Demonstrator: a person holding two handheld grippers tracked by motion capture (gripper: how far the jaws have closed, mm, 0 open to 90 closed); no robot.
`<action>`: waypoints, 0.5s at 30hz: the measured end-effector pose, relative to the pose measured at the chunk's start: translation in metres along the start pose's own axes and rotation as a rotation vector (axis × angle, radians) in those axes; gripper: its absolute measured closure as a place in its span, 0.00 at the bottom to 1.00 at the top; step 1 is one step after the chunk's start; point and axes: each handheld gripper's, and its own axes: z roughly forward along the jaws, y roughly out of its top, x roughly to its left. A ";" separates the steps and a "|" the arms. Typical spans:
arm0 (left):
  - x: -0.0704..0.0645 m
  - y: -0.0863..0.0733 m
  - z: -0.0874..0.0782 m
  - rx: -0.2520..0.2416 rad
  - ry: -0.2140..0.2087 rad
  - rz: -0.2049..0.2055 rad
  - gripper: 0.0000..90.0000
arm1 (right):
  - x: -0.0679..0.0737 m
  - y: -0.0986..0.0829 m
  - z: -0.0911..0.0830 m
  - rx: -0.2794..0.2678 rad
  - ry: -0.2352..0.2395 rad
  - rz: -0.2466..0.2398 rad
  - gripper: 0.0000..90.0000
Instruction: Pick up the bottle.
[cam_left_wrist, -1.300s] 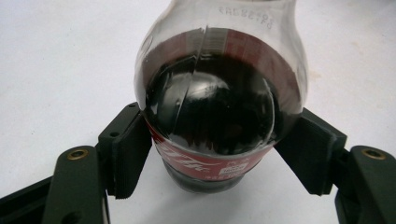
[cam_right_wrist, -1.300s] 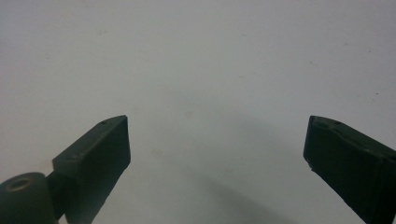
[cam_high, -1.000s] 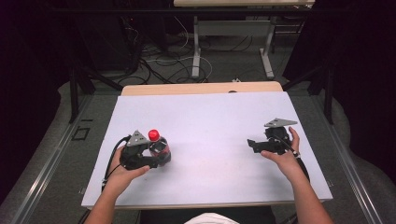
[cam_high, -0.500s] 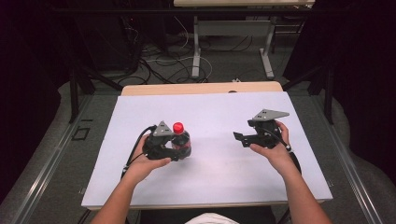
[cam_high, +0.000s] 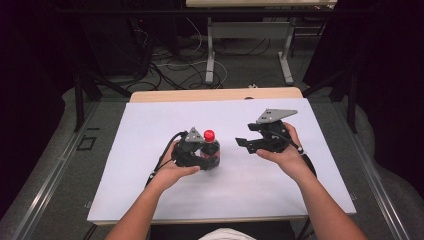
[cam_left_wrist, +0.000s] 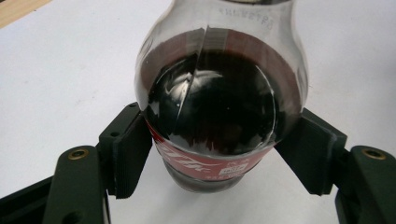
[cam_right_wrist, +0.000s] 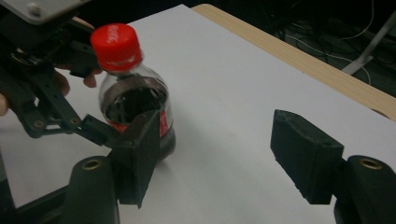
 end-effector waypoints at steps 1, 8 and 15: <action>-0.001 0.000 0.002 -0.004 -0.001 -0.010 0.34 | 0.001 0.004 0.001 0.002 0.009 -0.016 0.38; -0.001 0.004 0.014 0.002 0.000 0.004 0.34 | 0.007 0.013 0.006 0.008 0.063 -0.032 0.41; -0.005 0.012 0.024 0.007 -0.014 0.013 0.34 | 0.015 0.023 0.013 0.013 0.082 -0.042 0.47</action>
